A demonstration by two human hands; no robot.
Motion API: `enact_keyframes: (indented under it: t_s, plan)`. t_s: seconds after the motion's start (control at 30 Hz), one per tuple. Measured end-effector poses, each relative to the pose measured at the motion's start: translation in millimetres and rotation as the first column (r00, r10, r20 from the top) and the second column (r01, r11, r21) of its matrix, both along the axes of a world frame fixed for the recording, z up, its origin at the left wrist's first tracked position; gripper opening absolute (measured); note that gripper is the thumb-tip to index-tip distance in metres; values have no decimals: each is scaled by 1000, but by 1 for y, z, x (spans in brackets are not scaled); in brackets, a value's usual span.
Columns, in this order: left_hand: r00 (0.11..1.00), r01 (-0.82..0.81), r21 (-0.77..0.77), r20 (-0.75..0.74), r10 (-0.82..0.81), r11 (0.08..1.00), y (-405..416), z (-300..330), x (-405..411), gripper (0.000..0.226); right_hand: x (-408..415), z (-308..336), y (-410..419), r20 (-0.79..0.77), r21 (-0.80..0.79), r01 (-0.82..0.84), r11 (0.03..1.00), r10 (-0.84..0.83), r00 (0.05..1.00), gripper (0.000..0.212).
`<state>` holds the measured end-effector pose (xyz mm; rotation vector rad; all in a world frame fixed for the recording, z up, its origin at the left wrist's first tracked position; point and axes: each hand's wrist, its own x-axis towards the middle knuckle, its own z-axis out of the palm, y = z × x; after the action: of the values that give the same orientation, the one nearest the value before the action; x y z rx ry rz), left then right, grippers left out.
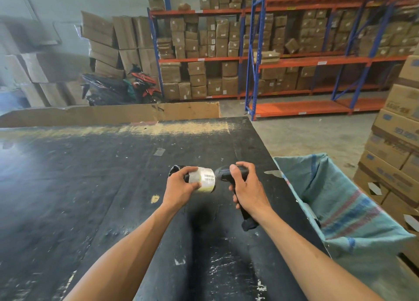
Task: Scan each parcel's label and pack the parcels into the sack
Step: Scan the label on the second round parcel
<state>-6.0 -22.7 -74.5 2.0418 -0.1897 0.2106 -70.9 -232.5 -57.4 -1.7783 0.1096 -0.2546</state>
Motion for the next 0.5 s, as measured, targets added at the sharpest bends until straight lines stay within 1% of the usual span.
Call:
enact_keyframes:
  t_s: [0.17,0.5]
  plan:
    - [1000,-1,-7,6,1,1000,-1,1,-1,48,-6,1,-2,-13,60,17,998,-16,1000,35]
    - [1000,24,-31,17,-24,999,-8,1,-3,47,-12,1,-5,-16,45,24,999,-24,1000,37]
